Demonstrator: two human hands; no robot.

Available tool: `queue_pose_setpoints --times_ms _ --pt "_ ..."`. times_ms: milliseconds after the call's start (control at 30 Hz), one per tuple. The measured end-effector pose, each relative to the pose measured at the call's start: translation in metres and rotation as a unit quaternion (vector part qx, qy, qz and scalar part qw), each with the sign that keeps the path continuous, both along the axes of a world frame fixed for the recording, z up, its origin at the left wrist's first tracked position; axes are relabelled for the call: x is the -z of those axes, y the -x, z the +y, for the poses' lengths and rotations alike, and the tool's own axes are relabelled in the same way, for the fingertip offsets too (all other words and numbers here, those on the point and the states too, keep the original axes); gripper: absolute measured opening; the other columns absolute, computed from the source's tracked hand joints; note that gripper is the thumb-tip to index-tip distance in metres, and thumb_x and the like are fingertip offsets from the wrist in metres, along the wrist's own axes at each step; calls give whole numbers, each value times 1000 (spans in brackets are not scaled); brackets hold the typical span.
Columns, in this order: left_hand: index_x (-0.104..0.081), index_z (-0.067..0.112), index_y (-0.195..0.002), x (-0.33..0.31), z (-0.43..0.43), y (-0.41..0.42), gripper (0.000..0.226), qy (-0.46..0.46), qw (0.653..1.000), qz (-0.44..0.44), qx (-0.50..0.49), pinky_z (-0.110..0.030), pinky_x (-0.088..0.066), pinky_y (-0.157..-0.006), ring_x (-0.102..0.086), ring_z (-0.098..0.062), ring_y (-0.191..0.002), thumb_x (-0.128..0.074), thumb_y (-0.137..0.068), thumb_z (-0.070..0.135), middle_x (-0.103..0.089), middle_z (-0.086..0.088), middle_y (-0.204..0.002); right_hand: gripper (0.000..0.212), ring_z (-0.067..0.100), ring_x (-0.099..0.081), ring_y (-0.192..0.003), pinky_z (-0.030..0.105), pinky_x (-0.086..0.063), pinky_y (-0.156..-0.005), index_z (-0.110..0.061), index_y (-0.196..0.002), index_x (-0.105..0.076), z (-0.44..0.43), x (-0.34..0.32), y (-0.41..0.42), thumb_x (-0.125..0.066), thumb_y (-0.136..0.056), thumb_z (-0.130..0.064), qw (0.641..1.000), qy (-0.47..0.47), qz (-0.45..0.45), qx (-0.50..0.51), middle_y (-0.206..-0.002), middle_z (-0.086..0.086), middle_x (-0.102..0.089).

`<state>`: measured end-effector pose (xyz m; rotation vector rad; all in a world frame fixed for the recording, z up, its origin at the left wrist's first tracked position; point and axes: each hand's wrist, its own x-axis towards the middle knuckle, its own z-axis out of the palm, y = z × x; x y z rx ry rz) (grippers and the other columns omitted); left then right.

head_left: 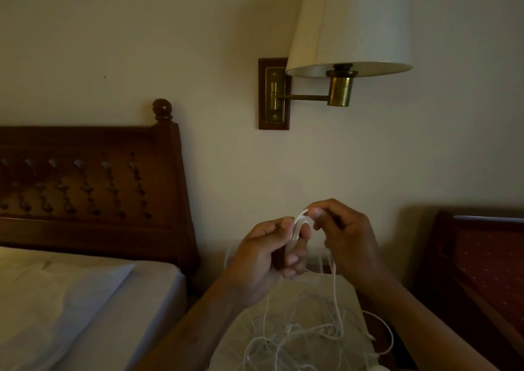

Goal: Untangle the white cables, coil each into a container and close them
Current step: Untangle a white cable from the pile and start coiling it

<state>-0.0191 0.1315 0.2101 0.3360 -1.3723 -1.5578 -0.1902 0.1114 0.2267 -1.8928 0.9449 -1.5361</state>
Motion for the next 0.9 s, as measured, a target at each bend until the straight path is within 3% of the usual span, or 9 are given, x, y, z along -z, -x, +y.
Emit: queue_pose_setpoints --times_ms 167,300,400,467,533,633,700,800,900 --pt "-62 -7 -109 -10 3 11 33 13 997 73 -11 -37 -47 -61 -60 -25 -60 -46 -106 22 -62 -14 -73 32 6 -64 -59 19 -49 -52 -24 -92 -73 6 26 -20 -51 -104 -5 991 -73 -58 -94 -68 -1 -70" --pt "-64 -3 -110 -26 -6 9 27 55 995 61 -57 -38 -60 -77 -73 -36 -84 -51 -104 20 -72 -22 -92 40 3 -56 -58 14 -41 -54 -33 -78 -65 12 38 -27 -47 -103 -8 989 -81 89 -85 -68 -9 -64" --pt "-58 -8 -110 -33 -22 0 25 142 969 -87 -183 -39 -60 -81 -75 -37 -89 -45 -109 13 -76 -19 -96 36 8 -49 -52 15 -37 -51 -39 -87 -64 17 39 -24 -49 -106 -12 978 -33 193 -75 -64 -16 -58" --pt "-60 -3 -108 -33 -29 -7 22 176 935 -205 -228 -34 -57 -73 -74 -30 -82 -44 -110 12 -77 -14 -93 23 16 -50 -51 24 -39 -50 -29 -96 -71 15 37 -16 -54 -104 -16 983 -16 180 -46 -66 -10 -60" --pt "-62 3 -105 -31 -34 -12 20 193 900 -306 -243 -26 -53 -69 -72 -23 -76 -46 -110 14 -76 -9 -88 18 14 -44 -47 29 -37 -49 -24 -92 -73 12 34 -7 -58 -102 -19 987 -5 161 -21 -61 -3 -57" --pt "-63 4 -97 -25 -36 -17 25 205 866 -394 -231 -23 -50 -63 -67 -19 -64 -48 -110 18 -72 -8 -77 16 8 -42 -45 18 -31 -46 -27 -94 -75 9 24 2 -60 -101 -26 987 7 163 -14 -59 -6 -58" --pt "-61 3 -92 -22 -34 -16 34 184 882 -392 -187 -27 -46 -59 -58 -18 -56 -45 -111 25 -67 -6 -70 16 10 -48 -47 19 -35 -46 -31 -93 -75 8 17 7 -61 -100 -29 986 29 167 1 -64 -8 -63" --pt "-66 14 -89 -17 -28 -17 40 140 926 -322 -138 -28 -41 -55 -49 -14 -52 -40 -111 36 -62 -5 -65 14 15 -58 -57 35 -49 -51 -32 -90 -75 6 6 10 -62 -96 -34 988 61 143 24 -74 -11 -69" --pt "-70 21 -92 -12 -24 -17 40 113 955 -259 -87 -27 -35 -51 -41 -17 -49 -37 -111 35 -58 -9 -64 12 13 -62 -68 32 -48 -56 -27 -89 -76 1 3 11 -70 -94 -18 981 140 135 28 -80 -13 -68"
